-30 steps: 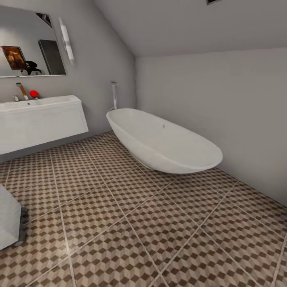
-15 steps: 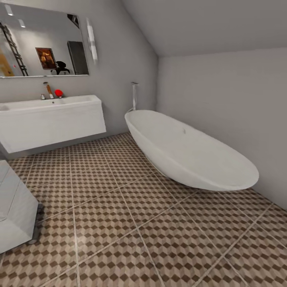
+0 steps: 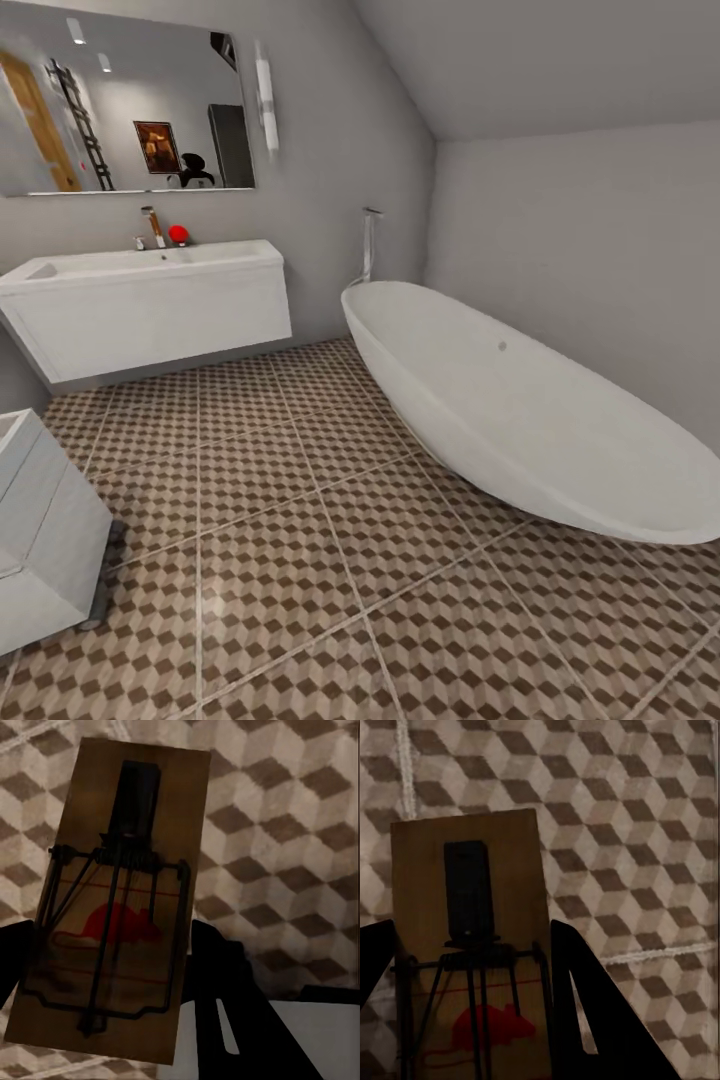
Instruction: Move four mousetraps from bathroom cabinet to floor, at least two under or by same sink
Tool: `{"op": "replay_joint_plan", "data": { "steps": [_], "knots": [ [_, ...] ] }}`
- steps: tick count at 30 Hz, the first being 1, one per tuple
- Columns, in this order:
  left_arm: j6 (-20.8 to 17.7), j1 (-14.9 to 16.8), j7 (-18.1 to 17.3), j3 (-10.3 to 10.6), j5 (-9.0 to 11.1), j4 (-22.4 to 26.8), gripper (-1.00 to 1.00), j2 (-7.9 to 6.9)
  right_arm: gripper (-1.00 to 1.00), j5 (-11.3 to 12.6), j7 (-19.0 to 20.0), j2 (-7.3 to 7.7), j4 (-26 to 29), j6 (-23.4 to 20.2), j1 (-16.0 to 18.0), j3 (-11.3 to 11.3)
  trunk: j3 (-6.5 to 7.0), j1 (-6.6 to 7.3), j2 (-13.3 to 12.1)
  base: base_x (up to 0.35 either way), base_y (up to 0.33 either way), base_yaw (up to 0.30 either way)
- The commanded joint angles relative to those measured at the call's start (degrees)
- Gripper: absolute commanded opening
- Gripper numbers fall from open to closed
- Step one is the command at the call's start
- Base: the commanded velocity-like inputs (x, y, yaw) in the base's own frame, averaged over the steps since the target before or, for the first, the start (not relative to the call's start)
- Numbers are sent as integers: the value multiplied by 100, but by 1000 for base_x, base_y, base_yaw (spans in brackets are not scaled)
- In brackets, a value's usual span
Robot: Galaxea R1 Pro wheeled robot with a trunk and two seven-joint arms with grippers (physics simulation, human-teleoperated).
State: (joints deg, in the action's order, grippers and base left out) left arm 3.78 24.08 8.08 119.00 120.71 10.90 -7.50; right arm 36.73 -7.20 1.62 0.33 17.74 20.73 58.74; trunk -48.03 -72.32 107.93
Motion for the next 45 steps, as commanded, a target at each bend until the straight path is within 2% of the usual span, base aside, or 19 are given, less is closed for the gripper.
{"op": "replay_joint_plan", "data": {
  "steps": [1,12,45],
  "knots": [
    [35,9,62,44,14,32,-100,-6,-100,46,-5,0,3,1,1,49,-5,-3,2,337,0,8],
    [35,9,62,44,14,27,-100,-7,-100,86,-3,-26,3,-16,-53,42,-5,-3,2,337,0,55],
    [44,9,71,44,22,18,-100,-24,-100,87,-9,-35,11,1,-104,41,-20,-3,2,311,0,283]
  ]
}}
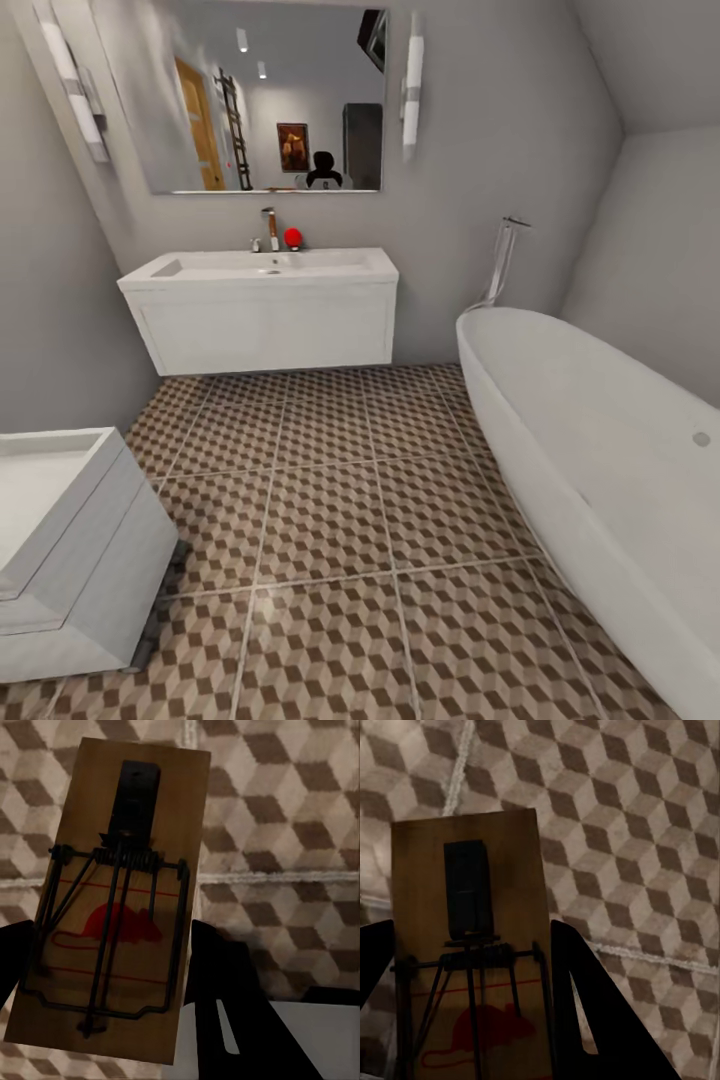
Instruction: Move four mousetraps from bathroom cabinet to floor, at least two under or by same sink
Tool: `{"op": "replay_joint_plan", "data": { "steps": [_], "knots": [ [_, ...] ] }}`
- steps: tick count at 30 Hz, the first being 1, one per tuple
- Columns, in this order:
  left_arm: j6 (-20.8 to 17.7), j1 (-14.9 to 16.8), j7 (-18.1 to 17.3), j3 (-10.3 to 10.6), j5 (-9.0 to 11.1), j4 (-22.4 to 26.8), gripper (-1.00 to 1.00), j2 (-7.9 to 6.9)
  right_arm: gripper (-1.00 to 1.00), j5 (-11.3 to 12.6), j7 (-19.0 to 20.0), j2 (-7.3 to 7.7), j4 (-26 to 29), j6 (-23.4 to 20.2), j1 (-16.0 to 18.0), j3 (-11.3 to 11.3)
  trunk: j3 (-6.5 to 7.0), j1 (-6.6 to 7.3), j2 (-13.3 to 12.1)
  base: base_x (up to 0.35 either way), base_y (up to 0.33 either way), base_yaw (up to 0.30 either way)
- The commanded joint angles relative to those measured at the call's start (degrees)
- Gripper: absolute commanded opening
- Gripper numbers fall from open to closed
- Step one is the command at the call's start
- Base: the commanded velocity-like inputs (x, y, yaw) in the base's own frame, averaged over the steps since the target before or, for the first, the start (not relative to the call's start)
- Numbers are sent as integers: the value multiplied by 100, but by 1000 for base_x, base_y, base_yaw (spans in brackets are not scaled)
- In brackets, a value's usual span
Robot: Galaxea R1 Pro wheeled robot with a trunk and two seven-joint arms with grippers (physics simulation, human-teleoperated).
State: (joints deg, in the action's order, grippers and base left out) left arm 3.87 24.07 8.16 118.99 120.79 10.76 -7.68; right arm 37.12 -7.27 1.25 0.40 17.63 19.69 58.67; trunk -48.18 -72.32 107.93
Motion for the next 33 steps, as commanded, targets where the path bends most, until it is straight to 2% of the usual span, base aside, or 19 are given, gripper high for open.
{"op": "replay_joint_plan", "data": {
  "steps": [1,14,33],
  "knots": [
    [35,10,63,46,15,31,-100,-6,-100,46,-3,0,3,13,0,48,-8,-2,2,297,0,288],
    [43,10,63,46,15,30,-100,-14,-100,41,-3,5,4,21,0,48,-49,-2,2,297,0,276],
    [35,10,56,46,11,37,-100,-6,-100,25,-3,-1,4,39,-3,48,-52,-2,2,320,0,19]
  ]
}}
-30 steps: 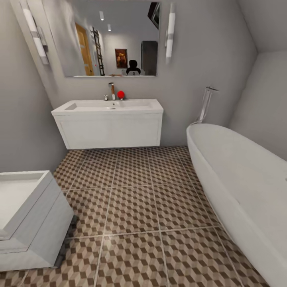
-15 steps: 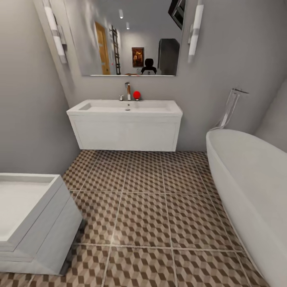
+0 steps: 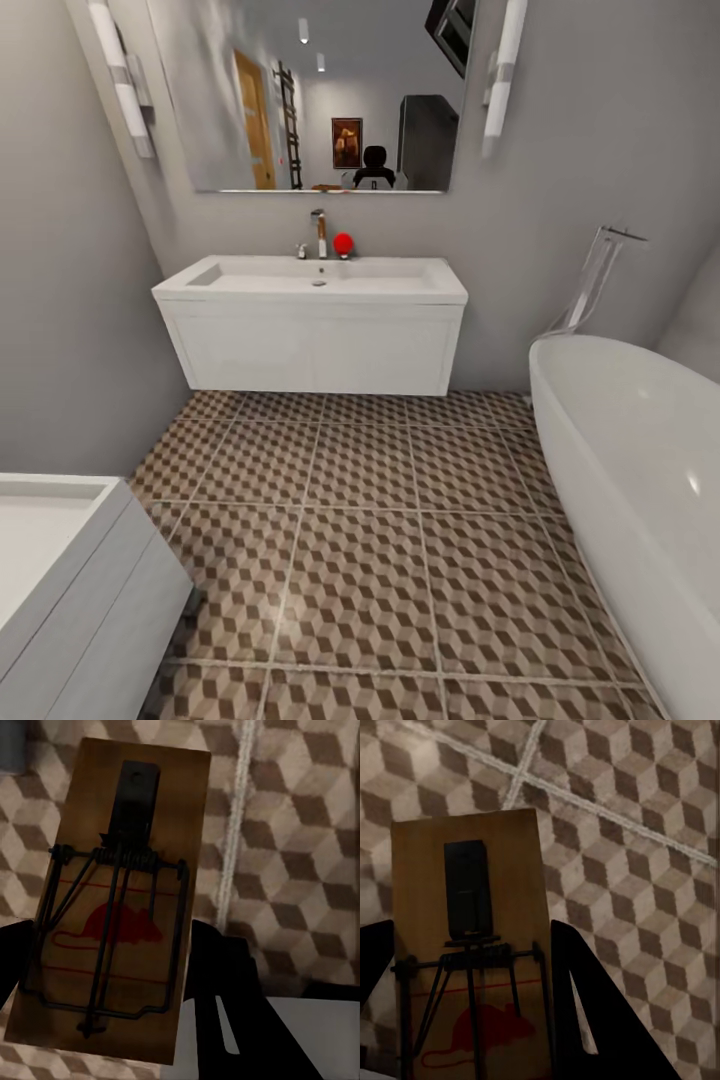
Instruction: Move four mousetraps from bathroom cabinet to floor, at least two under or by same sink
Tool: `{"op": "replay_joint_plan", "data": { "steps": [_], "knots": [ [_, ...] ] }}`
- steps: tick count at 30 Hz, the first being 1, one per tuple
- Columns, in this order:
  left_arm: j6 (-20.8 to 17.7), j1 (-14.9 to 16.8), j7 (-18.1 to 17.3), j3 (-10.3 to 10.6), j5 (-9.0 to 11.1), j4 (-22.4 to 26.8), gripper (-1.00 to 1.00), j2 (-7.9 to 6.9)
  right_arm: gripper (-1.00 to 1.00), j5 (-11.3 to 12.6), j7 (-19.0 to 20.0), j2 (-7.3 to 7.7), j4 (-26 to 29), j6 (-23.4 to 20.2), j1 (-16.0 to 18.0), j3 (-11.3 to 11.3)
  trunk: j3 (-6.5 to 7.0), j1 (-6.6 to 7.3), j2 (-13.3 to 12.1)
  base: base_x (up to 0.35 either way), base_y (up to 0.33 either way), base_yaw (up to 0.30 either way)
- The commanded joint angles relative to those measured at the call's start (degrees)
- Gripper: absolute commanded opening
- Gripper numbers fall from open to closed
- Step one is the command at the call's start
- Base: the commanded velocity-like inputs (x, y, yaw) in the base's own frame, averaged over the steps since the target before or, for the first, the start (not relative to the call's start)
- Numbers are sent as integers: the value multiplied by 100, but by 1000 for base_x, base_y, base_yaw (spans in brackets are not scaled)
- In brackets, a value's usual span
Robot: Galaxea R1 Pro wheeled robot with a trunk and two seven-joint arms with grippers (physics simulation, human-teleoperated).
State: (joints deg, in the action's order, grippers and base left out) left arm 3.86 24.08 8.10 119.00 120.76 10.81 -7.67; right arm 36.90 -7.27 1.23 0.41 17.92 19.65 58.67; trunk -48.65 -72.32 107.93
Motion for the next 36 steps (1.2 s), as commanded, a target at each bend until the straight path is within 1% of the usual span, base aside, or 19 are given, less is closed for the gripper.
{"op": "replay_joint_plan", "data": {
  "steps": [1,31,36],
  "knots": [
    [36,9,61,44,13,33,-100,-6,-100,43,-2,1,3,10,-1,48,-5,-3,2,336,0,0],
    [36,9,63,44,18,21,-100,-31,-100,72,-2,9,3,1,-13,48,-5,-3,2,337,0,0],
    [36,9,62,44,18,24,-100,-26,-100,50,-2,40,3,-10,-13,48,-5,-3,2,336,0,0]
  ]
}}
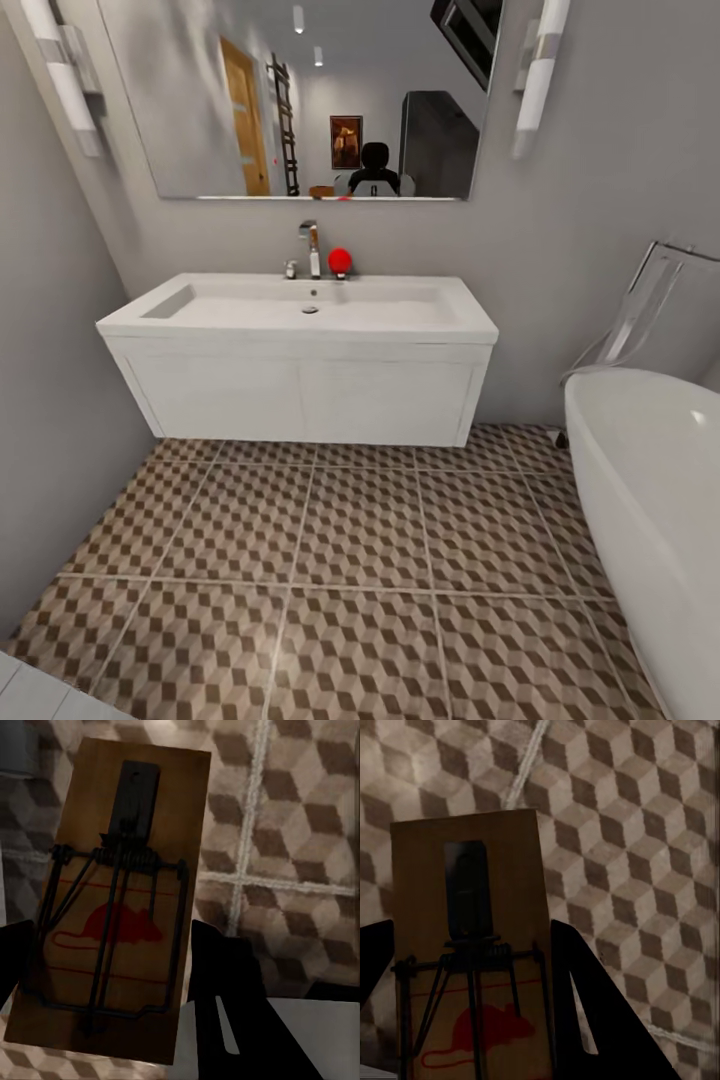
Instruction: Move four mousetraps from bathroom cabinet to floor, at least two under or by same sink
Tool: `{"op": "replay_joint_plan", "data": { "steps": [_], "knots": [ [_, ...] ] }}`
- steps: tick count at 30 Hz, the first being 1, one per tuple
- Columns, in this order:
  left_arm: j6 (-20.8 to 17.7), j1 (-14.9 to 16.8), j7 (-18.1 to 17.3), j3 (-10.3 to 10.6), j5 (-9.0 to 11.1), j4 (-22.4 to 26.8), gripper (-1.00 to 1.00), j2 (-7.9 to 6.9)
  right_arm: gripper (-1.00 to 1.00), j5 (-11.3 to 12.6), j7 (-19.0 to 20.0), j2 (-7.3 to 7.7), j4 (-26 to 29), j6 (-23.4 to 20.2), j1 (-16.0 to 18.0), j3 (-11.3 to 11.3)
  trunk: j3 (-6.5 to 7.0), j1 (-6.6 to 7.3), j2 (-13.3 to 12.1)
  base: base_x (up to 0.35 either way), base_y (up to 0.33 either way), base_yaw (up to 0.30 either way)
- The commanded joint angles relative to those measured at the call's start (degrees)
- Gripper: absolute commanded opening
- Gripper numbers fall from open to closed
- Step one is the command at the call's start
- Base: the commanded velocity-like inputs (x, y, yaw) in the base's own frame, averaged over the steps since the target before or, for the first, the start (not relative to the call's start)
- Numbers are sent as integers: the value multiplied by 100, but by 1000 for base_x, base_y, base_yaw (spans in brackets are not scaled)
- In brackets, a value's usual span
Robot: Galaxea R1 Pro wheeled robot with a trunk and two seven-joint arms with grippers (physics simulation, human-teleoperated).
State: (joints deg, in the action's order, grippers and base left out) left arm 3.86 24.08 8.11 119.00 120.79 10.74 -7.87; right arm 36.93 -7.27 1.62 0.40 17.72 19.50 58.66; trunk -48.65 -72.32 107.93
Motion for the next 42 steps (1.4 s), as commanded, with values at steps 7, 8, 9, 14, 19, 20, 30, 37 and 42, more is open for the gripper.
{"op": "replay_joint_plan", "data": {
  "steps": [7,8,9,14,19,20,30,37,42],
  "knots": [
    [36,9,65,45,15,33,-100,-4,-100,32,3,-5,2,7,1,49,-5,-3,2,336,0,0],
    [36,9,64,45,15,33,-100,-4,-100,38,4,-16,3,9,1,49,-5,-3,2,336,0,0],
    [36,9,66,45,15,33,-100,-4,-100,45,5,-24,4,10,1,49,-5,-3,2,336,0,0],
    [36,9,65,45,15,33,-100,-2,-100,58,6,-30,14,-1,1,46,-5,-3,2,336,0,0],
    [71,9,114,23,43,-14,-100,6,-100,93,-293,-140,9,-504,-2,5,-5,-3,2,87,0,0],
    [71,9,113,0,53,-110,-100,-15,-100,100,-542,-159,24,-837,23,-27,-5,-3,2,2,0,0],
    [-1293,1205,600,-847,285,-1315,-100,293,-100,1272,-1357,-316,86,-3448,1742,-744,-5,-3,2,0,0,0],
    [-2605,2165,692,-889,271,-1355,-100,402,-100,1820,-1502,-336,106,-4463,2527,-866,-5,-3,2,0,0,0],
    [-2676,2418,683,-872,257,-1333,-100,442,-100,1857,-1475,-399,218,-4597,2673,-873,-5,-3,2,0,0,0]
  ]
}}
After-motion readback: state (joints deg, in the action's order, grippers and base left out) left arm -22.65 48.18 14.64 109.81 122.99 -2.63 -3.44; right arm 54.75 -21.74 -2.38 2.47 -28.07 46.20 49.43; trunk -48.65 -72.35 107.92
